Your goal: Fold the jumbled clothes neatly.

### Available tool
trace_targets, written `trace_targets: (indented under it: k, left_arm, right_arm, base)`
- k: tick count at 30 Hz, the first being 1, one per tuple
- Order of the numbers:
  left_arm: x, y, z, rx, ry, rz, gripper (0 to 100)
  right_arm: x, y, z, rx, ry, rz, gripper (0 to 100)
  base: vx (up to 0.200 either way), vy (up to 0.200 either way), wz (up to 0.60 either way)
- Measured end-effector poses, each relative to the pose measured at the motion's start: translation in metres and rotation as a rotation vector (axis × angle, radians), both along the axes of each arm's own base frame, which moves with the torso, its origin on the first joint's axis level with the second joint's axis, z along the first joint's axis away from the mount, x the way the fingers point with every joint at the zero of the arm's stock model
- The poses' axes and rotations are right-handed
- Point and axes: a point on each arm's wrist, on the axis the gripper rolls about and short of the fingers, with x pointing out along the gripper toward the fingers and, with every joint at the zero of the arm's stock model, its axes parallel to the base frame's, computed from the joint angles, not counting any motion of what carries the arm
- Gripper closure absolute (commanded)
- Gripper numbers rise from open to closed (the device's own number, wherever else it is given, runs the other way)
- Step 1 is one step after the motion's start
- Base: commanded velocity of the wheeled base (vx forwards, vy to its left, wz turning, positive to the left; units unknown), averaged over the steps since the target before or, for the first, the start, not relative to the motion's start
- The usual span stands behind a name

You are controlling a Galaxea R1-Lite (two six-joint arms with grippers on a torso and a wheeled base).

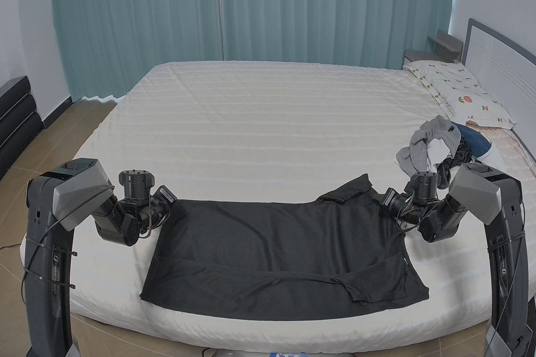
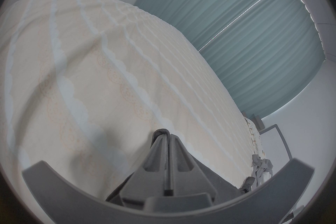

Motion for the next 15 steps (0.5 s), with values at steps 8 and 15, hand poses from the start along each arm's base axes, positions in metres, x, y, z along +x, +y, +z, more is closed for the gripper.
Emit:
trace_targets:
  k: [8,15]
  left_arm:
    - [0.0,0.0,0.0,0.0,-0.001,-0.001,100]
    - [0.001,0.002,0.002,-0.013,-0.007,0.008,100]
  right_arm:
    - [0.0,-0.008,0.007,0.014,-0.03,-0.021,100]
    - [-0.006,-0.013,0.012,0.02,-0.063,-0.025,100]
  base:
    - [0.0,0.0,0.0]
    - [0.0,0.0,0.0]
